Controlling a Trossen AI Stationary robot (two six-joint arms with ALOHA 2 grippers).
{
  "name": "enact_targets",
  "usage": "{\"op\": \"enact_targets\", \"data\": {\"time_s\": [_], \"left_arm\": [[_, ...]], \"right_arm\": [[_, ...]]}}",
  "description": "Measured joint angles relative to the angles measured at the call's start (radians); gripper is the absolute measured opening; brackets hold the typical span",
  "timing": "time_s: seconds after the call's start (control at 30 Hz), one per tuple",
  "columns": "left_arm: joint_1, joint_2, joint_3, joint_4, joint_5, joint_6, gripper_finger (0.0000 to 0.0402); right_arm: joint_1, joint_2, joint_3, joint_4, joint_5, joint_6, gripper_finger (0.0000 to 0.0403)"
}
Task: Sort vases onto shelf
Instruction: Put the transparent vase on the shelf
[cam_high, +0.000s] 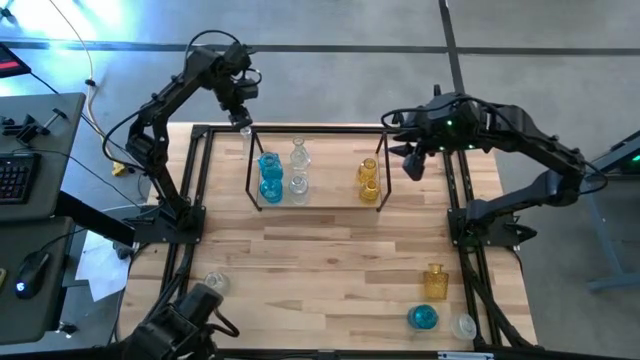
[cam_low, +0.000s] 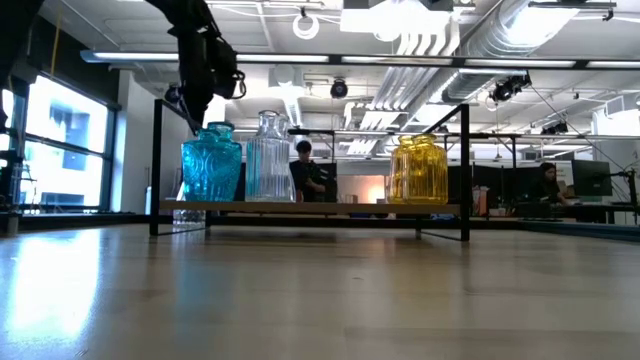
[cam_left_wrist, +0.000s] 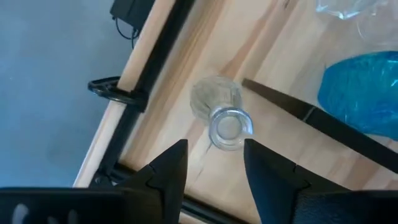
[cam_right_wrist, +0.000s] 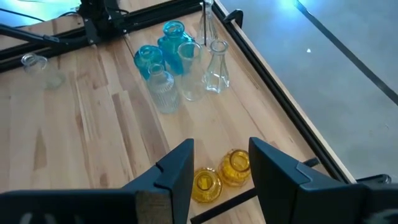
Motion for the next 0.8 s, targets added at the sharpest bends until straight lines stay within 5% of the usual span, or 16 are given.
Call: {"op": "enact_targets", "data": {"time_s": [0.27, 0.8], "left_arm": [[0.007, 0.000, -0.126, -0.107, -0.097, 0.046, 0.0196], [-0.011, -0.038, -0.168, 0.053, -0.031, 0.146, 0.0221]], "right_arm": [[-0.005, -0.034, 0.000, -0.006, 0.000, 0.024, 0.0136], [-0.002, -0.052, 0.000, -0.016, 0.001, 0.087, 0.0136]]}}
